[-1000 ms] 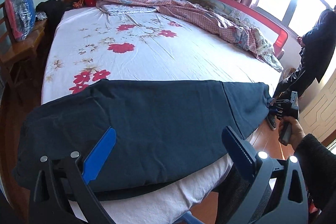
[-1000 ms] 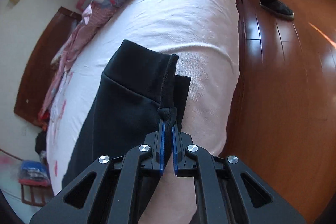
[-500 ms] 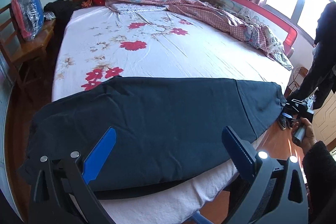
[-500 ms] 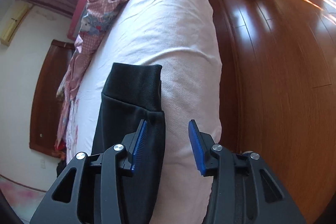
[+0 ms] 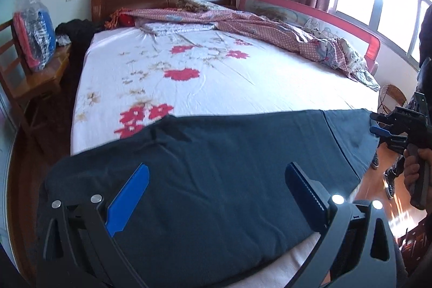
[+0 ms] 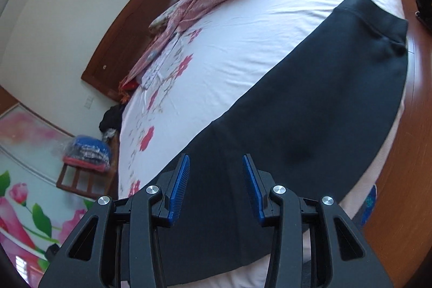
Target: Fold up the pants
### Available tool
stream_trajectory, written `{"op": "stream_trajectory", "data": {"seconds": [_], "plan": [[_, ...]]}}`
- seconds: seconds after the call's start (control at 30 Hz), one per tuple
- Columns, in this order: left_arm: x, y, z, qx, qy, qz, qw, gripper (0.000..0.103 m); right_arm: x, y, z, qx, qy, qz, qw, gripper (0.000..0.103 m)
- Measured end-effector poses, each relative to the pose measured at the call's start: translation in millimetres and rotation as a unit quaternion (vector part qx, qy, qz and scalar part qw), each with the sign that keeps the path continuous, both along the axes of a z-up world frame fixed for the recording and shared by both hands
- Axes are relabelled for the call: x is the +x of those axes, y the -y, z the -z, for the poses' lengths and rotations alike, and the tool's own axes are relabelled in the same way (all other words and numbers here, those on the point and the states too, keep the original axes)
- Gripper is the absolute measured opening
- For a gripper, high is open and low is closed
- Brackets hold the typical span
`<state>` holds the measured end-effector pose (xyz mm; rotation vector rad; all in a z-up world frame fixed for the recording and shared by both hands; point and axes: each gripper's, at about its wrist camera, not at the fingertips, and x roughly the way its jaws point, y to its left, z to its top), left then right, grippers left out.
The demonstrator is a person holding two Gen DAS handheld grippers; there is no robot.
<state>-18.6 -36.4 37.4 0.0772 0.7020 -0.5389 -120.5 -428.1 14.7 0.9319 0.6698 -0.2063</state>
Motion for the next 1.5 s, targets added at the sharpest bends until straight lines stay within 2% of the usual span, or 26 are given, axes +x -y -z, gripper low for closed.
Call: {"op": "stream_trajectory", "data": {"seconds": [0.07, 0.13, 0.17, 0.2, 0.23, 0.27, 0.33, 0.4, 0.47, 0.53, 0.57, 0.6, 0.67, 0.7, 0.77, 0.87, 0.97, 1.07, 1.13, 1.17, 1.2, 1.27, 1.3, 1.37, 1.43, 1.5], "plan": [[26, 5, -7, 0.023, 0.030, -0.003, 0.9993, 0.101, 14, -19, -2, -0.002, -0.007, -0.019, 1.000, 0.040], [54, 9, -9, 0.061, 0.033, 0.017, 0.9975, 0.101, 26, -36, -8, -0.003, -0.001, -0.045, 0.999, 0.040], [67, 5, -9, 0.092, 0.055, 0.026, 0.9939, 0.101, 31, -44, -11, -0.010, -0.003, -0.059, 0.998, 0.040], [74, -1, -9, 0.106, 0.074, 0.032, 0.9912, 0.101, 35, -51, -13, -0.022, -0.008, -0.067, 0.997, 0.040], [85, -8, -8, 0.104, 0.068, 0.068, 0.9899, 0.101, 35, -58, -13, -0.029, -0.010, -0.077, 0.997, 0.040], [98, -14, -6, 0.098, 0.045, 0.105, 0.9886, 0.101, 38, -62, -11, -0.028, -0.015, -0.086, 0.996, 0.040], [123, -18, -3, 0.101, 0.022, 0.153, 0.9829, 0.101, 42, -70, -1, -0.016, -0.036, -0.095, 0.995, 0.040], [150, -15, 8, 0.081, -0.045, 0.202, 0.9750, 0.099, 42, -76, 5, -0.013, -0.052, -0.098, 0.994, 0.040], [175, -12, 26, 0.071, -0.107, 0.229, 0.9651, 0.082, 40, -79, 6, -0.011, -0.053, -0.100, 0.993, 0.040], [184, -7, 45, 0.081, -0.142, 0.243, 0.9559, 0.077, 38, -77, 6, -0.017, -0.060, -0.096, 0.993, 0.040], [184, -3, 53, 0.087, -0.158, 0.260, 0.9485, 0.069, 38, -75, 8, -0.013, -0.062, -0.096, 0.993, 0.040], [182, 1, 59, 0.097, -0.168, 0.274, 0.9420, 0.066, 38, -72, 11, -0.009, -0.070, -0.094, 0.993, 0.040], [179, 10, 70, 0.116, -0.174, 0.282, 0.9363, 0.055, 36, -66, 16, -0.005, -0.081, -0.089, 0.993, 0.040], [180, 11, 73, 0.112, -0.185, 0.288, 0.9329, 0.051, 36, -64, 18, -0.003, -0.084, -0.088, 0.993, 0.040], [182, 14, 78, 0.116, -0.193, 0.284, 0.9321, 0.033, 38, -62, 19, -0.003, -0.087, -0.087, 0.992, 0.040], [185, 11, 74, 0.115, -0.183, 0.265, 0.9398, 0.012, 41, -63, 21, 0.006, -0.082, -0.089, 0.993, 0.040], [178, 15, 58, 0.151, -0.134, 0.265, 0.9430, 0.009, 45, -60, 27, 0.025, -0.084, -0.085, 0.993, 0.040], [180, 14, 40, 0.164, -0.096, 0.266, 0.9450, 0.009, 46, -61, 31, 0.033, -0.086, -0.086, 0.992, 0.040], [187, 12, 37, 0.179, -0.085, 0.275, 0.9409, 0.010, 48, -66, 31, 0.031, -0.087, -0.098, 0.991, 0.040], [193, 11, 44, 0.184, -0.093, 0.262, 0.9429, 0.010, 48, -69, 32, 0.028, -0.088, -0.100, 0.991, 0.040], [197, 12, 57, 0.202, -0.110, 0.254, 0.9396, 0.010, 49, -72, 33, 0.033, -0.085, -0.108, 0.990, 0.040], [191, 16, 75, 0.245, -0.092, 0.241, 0.9344, 0.027, 49, -83, 30, 0.035, -0.082, -0.123, 0.988, 0.040], [189, 17, 74, 0.243, -0.088, 0.229, 0.9385, 0.033, 50, -92, 29, 0.040, -0.077, -0.142, 0.986, 0.040], [188, 10, 61, 0.254, -0.080, 0.180, 0.9469, 0.083, 55, -122, 21, 0.043, -0.060, -0.212, 0.975, 0.040], [181, -6, 41, 0.254, -0.053, 0.152, 0.9537, 0.090, 60, -158, 20, 0.074, -0.048, -0.275, 0.957, 0.040], [175, -34, 23, 0.243, -0.064, 0.107, 0.9619, 0.090, 63, -194, 32, 0.142, -0.051, -0.315, 0.937, 0.040]]}}
